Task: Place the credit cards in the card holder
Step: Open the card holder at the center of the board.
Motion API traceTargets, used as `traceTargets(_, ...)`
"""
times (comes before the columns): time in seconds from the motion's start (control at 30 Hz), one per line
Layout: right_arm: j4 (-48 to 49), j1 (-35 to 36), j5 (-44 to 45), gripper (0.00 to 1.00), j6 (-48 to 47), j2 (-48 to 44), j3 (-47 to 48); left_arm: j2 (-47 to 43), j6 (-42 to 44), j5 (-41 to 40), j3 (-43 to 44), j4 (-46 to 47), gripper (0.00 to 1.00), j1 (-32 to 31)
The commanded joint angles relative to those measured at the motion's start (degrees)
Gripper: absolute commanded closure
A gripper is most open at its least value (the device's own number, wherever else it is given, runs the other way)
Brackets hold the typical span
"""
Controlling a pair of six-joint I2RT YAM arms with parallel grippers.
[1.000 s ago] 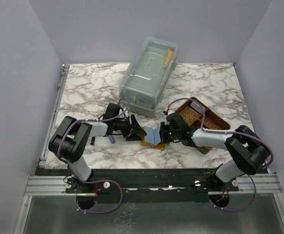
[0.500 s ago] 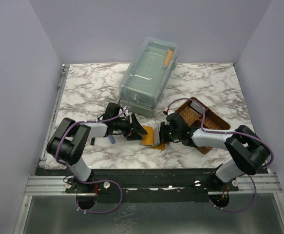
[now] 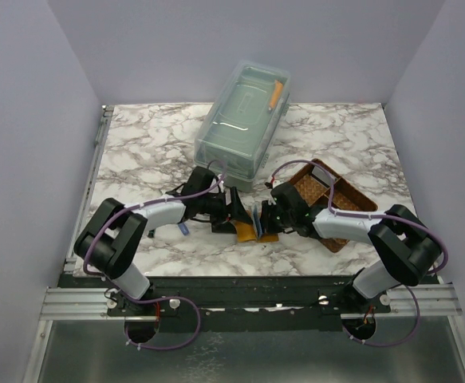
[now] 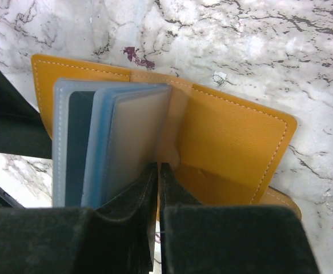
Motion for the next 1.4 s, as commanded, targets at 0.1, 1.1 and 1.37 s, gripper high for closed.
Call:
traceTargets(0.1, 0.9, 0.2, -5.1, 0.93, 0.0, -0.2, 1.3, -4.6, 0.9, -6.5, 2.5, -3.8, 0.17, -1.4)
traceTargets(1.1, 1.7, 0.1, -4.7, 0.95, 0.2, 0.8, 0.8, 1.4, 2.8, -11.2, 8.9, -10.4, 0.26, -6.4)
traceTargets(1.37, 1.3, 0.2, -4.5, 0.94, 0.2, 0.4, 0.7, 1.6, 3.0, -11.9, 8.5, -10.9, 0.42, -6.4)
